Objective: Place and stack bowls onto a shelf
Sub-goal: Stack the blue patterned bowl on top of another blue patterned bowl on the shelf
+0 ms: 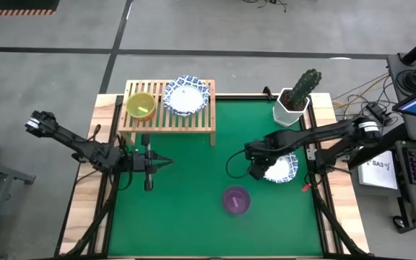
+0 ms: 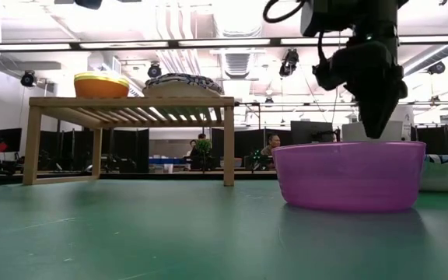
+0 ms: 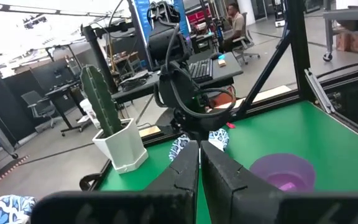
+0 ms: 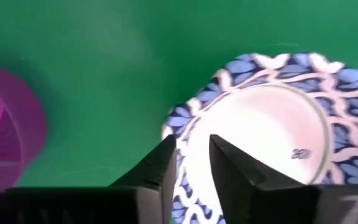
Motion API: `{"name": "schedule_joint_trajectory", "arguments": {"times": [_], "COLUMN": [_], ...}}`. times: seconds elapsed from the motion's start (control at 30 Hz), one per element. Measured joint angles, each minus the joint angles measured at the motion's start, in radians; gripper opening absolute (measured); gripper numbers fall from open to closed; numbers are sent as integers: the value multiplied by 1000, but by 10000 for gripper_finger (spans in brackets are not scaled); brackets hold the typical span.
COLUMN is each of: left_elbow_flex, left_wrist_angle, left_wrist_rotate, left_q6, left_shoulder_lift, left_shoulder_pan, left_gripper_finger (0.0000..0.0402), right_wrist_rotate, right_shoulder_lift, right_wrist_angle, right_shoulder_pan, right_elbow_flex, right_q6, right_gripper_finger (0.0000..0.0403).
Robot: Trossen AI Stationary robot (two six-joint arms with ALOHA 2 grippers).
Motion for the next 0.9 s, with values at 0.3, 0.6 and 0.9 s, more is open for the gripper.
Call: {"name": "schedule_joint_trajectory", "arguments": {"times": [0.3,0.6,0.9], "left_elbow_flex": [-1,-1,-1], "left_wrist_angle": [0,-1,-1], "left_wrist_rotate": [-1,-3,-12], "left_q6": [15,11,7], "left_shoulder_lift": [-3,-2,-2], "left_shoulder_pan": [0,0,0], "left_gripper_finger": [0,0,0], "right_wrist_rotate": [15,21,-30], "right_shoulder_lift": [99,233,254], "right_wrist_angle": [5,8,9], "right_shoulder_pan": [30,29,29], "right_elbow_flex": [39,38,41], "right_q6": [111,104,72], "right_gripper_finger": [174,179,77]}}
